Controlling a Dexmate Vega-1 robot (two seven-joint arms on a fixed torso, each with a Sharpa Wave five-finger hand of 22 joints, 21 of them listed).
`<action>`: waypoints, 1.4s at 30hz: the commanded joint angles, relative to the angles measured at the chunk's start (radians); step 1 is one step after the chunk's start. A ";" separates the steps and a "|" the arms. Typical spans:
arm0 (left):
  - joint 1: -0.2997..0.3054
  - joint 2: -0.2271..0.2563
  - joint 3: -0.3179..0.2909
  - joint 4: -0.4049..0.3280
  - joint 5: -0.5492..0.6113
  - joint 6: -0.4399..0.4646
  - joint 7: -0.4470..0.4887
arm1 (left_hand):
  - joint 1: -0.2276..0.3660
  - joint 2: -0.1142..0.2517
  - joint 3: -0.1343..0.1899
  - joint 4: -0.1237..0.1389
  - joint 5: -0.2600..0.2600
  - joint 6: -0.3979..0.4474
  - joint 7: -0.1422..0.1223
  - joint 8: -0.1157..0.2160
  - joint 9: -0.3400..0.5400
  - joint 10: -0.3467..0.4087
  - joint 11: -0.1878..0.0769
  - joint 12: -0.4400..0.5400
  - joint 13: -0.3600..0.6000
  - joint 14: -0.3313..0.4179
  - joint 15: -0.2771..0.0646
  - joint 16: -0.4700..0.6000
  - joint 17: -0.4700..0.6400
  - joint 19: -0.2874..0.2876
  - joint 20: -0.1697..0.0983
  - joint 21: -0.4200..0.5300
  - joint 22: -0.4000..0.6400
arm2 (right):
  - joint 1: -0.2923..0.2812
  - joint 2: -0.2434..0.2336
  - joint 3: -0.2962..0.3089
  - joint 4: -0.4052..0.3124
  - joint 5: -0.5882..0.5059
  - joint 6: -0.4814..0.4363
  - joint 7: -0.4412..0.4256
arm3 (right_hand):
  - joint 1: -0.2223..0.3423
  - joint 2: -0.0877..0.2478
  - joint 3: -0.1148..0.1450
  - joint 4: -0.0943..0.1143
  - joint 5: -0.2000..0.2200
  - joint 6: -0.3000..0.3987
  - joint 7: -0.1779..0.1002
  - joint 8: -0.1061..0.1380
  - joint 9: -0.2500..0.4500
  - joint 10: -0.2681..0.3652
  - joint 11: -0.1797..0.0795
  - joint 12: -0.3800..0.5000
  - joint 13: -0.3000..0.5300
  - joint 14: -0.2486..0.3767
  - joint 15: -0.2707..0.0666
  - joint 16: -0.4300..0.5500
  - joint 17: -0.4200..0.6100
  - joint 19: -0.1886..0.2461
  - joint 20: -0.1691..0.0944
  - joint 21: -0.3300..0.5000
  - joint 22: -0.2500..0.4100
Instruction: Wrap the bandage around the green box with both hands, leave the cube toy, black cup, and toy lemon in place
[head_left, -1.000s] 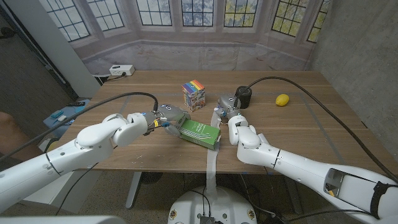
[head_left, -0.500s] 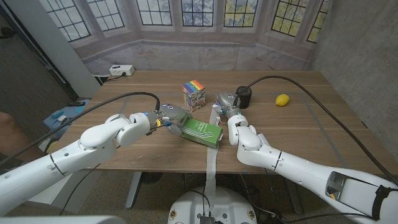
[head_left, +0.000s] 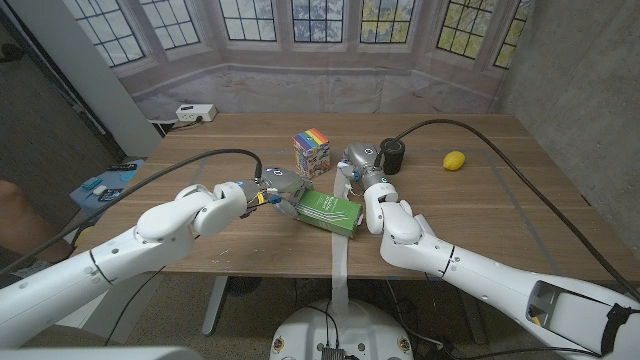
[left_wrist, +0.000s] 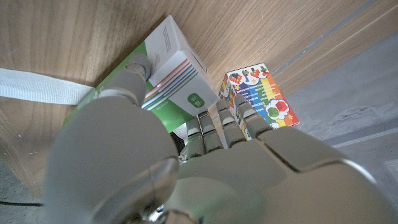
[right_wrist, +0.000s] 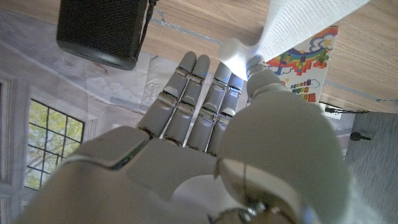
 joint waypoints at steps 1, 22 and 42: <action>-0.005 -0.025 0.018 0.010 0.011 0.021 0.003 | 0.022 0.026 0.010 0.005 0.005 0.032 -0.003 0.049 0.004 0.008 -0.003 0.005 0.005 0.004 -0.002 -0.002 0.003 0.000 0.001 -0.003 0.003 | -0.022 0.003 0.027 -0.024 -0.025 0.026 -0.015 | 0.010 0.001 0.005 0.000 0.002 0.012 0.000 0.000 0.001 0.006 -0.004 0.007 0.004 0.013 -0.140 0.002 0.005 0.000 -0.009 0.001 0.005; -0.045 -0.074 0.055 0.038 0.019 0.069 -0.014 | 0.024 0.029 0.010 0.005 0.006 0.030 0.000 0.056 0.004 0.004 0.000 0.004 0.008 0.001 0.002 -0.003 0.003 -0.005 0.003 -0.004 0.004 | -0.038 0.018 0.049 -0.056 -0.075 0.065 -0.021 | 0.018 0.003 0.004 0.001 0.001 0.020 0.003 -0.002 0.002 0.012 -0.005 0.014 0.011 0.018 -0.141 0.001 0.011 0.002 -0.009 0.003 0.006; -0.080 -0.118 0.089 0.056 0.021 0.105 -0.004 | 0.022 0.028 0.010 0.006 0.006 0.029 0.000 0.061 0.000 0.005 0.001 0.004 0.010 0.001 0.002 -0.003 0.002 -0.010 0.002 -0.005 0.003 | -0.077 0.015 0.076 -0.122 -0.127 0.079 -0.009 | 0.025 0.004 0.001 0.002 -0.001 0.022 0.004 -0.007 0.004 0.010 -0.002 0.015 0.014 0.019 -0.140 0.000 0.017 -0.001 -0.010 0.003 0.007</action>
